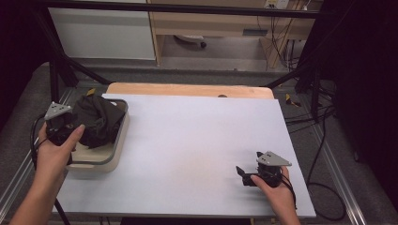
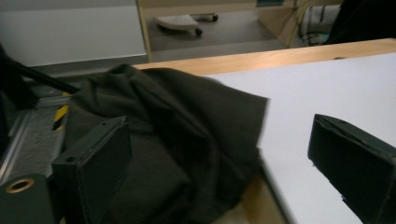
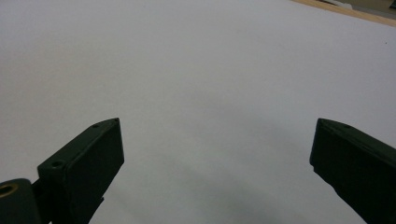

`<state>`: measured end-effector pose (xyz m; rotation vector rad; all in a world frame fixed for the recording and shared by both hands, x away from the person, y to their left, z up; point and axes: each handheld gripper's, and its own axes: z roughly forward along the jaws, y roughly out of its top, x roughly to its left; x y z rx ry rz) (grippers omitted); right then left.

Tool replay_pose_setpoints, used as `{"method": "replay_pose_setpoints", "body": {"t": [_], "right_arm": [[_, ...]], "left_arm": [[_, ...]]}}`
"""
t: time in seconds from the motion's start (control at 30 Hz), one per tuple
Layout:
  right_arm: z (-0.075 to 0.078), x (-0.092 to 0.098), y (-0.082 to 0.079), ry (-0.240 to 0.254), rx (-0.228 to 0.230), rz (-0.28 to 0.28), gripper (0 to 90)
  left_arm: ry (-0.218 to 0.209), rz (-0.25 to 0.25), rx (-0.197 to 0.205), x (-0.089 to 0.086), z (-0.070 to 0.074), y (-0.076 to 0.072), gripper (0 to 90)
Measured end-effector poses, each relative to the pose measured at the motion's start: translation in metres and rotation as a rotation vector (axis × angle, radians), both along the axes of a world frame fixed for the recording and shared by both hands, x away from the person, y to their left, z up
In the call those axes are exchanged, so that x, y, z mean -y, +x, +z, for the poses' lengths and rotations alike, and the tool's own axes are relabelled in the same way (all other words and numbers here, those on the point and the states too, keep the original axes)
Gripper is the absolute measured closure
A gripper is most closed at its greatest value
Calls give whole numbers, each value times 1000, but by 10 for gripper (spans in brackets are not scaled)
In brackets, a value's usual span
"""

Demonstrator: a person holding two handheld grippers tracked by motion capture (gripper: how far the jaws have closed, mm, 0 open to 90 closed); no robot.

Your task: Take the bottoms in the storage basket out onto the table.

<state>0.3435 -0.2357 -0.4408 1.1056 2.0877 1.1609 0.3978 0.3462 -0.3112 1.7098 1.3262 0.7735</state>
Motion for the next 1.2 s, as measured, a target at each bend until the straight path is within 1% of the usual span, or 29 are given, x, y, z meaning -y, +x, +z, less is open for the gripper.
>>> {"method": "replay_pose_setpoints", "body": {"t": [0.03, 0.07, 0.13, 0.17, 0.2, 0.23, 0.27, 0.3, 0.33, 0.4, 0.43, 0.47, 0.5, 0.53, 0.6, 0.67, 0.7, 0.73, 0.77, 0.9, 0.93, 1.0, 1.07, 1.1, 1.2], "right_arm": [[0, 0, 0, 1, -3, 1, 36], [0, 0, 0, 1, -3, 1, 36], [0, 0, 0, -1, -6, 5, 36], [-1, -1, 0, -1, -6, 7, 36], [-1, -1, 0, -1, -6, 7, 36], [-1, -1, 0, -3, -9, 11, 36], [-1, -1, 0, -1, -10, 12, 36], [-1, -1, 0, 0, -12, 12, 36], [-1, -1, 0, 0, -12, 12, 36], [-1, -1, 0, 0, -13, 16, 36], [-1, -2, 1, -2, -16, 19, 36], [-1, -2, 1, -2, -16, 19, 36], [-1, -2, 1, -5, -19, 24, 35], [-1, -2, 1, -5, -19, 24, 35], [-2, -2, 0, -7, -20, 28, 34], [-2, -3, 0, -6, -22, 30, 34], [-2, -3, 0, -6, -24, 32, 33], [-2, -3, 0, -6, -24, 32, 33], [-3, -3, 1, -6, -28, 34, 33], [-3, -4, 1, -11, -31, 43, 33], [-3, -4, 1, -11, -31, 43, 33], [-3, -5, 1, -10, -32, 44, 33], [-3, -5, 1, -10, -35, 44, 32], [-3, -5, 1, -13, -34, 47, 32], [-4, -5, 2, -14, -35, 51, 31]], "left_arm": [[15, 16, -18, -7, -2, 7, 54], [15, 16, -18, -7, -2, 7, 52], [16, 51, -41, -18, -10, 18, 59], [15, 52, -54, -21, -14, 21, 63], [15, 52, -54, -21, -14, 21, 62], [-2, 54, -89, -26, -22, 26, 62], [-10, 50, -97, -27, -25, 28, 62], [-9, 45, -106, -28, -27, 30, 62], [-9, 45, -106, -28, -27, 30, 62], [-9, 53, -133, -28, -33, 34, 60], [-14, 54, -156, -29, -38, 38, 57], [-14, 54, -156, -29, -38, 38, 54], [-8, 77, -166, -31, -41, 43, 60], [-8, 77, -166, -31, -41, 43, 63], [-17, 95, -176, -34, -46, 49, 87], [-14, 101, -177, -34, -47, 51, 131], [-16, 107, -183, -37, -49, 54, 170], [-16, 107, -183, -37, -49, 54, 181], [-37, 117, -196, -40, -52, 57, 203], [-41, 134, -210, -44, -54, 61, 304], [-44, 132, -215, -45, -56, 63, 304], [-34, 113, -240, -43, -57, 67, 320], [-35, 107, -245, -42, -58, 68, 305], [-51, 105, -252, -42, -58, 70, 285], [-49, 95, -264, -41, -60, 71, 285]]}}
